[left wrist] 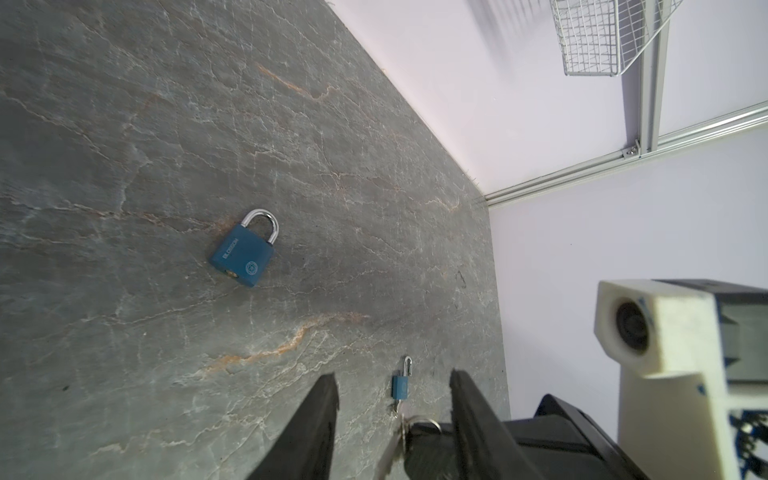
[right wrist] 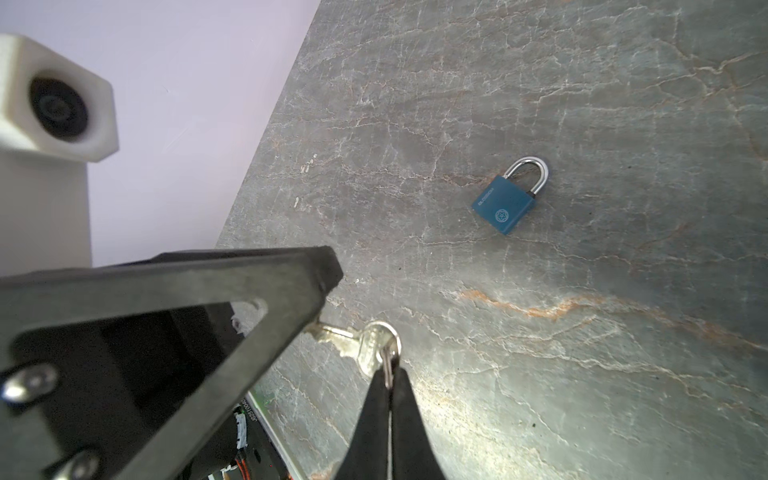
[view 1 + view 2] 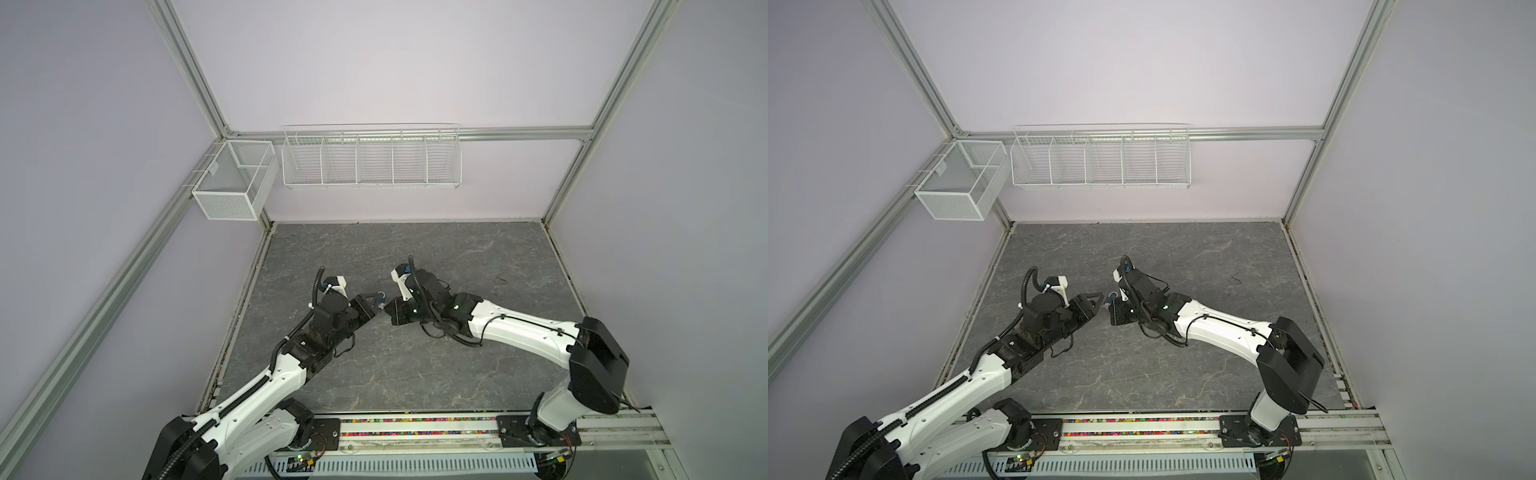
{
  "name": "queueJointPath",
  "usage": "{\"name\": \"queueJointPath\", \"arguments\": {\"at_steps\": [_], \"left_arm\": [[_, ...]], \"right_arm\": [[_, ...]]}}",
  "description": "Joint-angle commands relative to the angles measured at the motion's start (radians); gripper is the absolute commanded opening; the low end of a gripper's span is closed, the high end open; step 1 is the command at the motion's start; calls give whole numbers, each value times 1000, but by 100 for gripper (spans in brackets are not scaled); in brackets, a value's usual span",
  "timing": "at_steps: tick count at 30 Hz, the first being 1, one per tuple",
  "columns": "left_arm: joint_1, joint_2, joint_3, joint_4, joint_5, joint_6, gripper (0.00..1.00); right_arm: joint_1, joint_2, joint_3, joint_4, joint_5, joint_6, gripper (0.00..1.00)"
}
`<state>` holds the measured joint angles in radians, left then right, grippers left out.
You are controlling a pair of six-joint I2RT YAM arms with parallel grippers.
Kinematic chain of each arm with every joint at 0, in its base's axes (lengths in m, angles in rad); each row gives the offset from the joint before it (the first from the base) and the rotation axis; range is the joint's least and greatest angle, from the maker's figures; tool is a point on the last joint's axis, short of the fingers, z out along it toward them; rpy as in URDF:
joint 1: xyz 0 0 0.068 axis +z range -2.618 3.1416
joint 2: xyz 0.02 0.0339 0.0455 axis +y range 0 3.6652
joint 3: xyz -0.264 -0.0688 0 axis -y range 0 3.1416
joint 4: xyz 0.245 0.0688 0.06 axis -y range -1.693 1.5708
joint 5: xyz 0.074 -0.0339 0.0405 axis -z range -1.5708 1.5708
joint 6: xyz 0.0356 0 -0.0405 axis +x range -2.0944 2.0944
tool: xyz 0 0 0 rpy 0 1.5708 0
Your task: Unlock with the key
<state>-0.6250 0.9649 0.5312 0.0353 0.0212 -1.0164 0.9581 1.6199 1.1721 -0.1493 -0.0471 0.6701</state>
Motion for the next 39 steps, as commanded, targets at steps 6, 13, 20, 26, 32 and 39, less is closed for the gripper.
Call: {"name": "queueJointPath", "arguments": {"at_steps": [6, 13, 20, 26, 32, 39], "left_arm": [[-14, -7, -45, 67, 19, -37, 35], [-15, 1, -54, 115, 25, -36, 26], [-15, 11, -60, 143, 20, -40, 17], [-15, 29, -55, 153, 18, -42, 6], [-15, 32, -47, 135, 5, -32, 0], [-13, -2, -24, 101, -25, 88, 0]], "right_arm": [[10, -30, -20, 56, 17, 62, 6], [15, -28, -23, 63, 22, 71, 6], [15, -28, -25, 68, 30, 73, 6], [15, -28, -23, 65, 36, 72, 6], [15, -33, -20, 51, 47, 69, 6], [0, -89, -11, -25, 69, 23, 21]]}}
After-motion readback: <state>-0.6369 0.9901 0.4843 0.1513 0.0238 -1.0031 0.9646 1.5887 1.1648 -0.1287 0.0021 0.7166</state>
